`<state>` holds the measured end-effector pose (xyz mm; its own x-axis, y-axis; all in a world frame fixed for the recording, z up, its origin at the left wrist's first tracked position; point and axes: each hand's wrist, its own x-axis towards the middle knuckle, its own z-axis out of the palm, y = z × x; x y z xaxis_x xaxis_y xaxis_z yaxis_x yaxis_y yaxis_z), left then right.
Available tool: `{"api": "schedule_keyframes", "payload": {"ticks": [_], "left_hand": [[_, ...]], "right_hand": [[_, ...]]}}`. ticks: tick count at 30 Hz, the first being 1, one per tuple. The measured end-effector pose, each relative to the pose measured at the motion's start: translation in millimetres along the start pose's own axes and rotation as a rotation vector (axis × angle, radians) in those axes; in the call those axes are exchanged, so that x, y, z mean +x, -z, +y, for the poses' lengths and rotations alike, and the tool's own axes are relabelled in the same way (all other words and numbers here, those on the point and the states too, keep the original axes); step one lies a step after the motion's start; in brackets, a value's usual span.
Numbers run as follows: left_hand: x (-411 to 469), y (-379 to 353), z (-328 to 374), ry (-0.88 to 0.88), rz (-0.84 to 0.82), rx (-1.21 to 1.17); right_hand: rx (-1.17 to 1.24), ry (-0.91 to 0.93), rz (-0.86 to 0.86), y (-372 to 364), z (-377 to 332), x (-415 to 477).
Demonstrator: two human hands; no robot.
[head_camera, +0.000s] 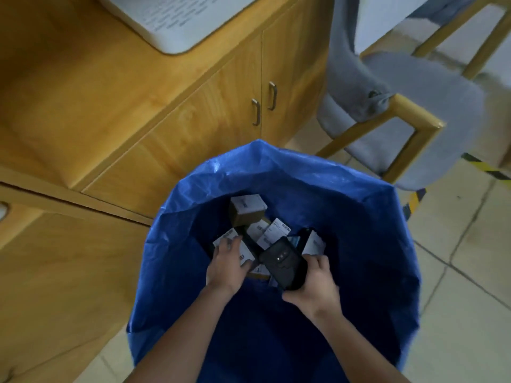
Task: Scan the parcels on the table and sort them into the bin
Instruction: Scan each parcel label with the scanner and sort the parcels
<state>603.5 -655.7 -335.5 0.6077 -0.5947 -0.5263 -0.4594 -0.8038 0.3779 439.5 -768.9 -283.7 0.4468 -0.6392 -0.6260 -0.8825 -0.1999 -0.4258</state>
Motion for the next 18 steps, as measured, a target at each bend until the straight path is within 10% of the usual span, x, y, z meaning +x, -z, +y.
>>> {"api": "schedule_keyframes", "payload": {"ticks": [18], "left_hand": [[-148.9,184.2,120.5,-0.788,-0.156,0.314]], "right_hand": [[0.387,-0.261,0.541,95.5,-61.4,-265.8]]}}
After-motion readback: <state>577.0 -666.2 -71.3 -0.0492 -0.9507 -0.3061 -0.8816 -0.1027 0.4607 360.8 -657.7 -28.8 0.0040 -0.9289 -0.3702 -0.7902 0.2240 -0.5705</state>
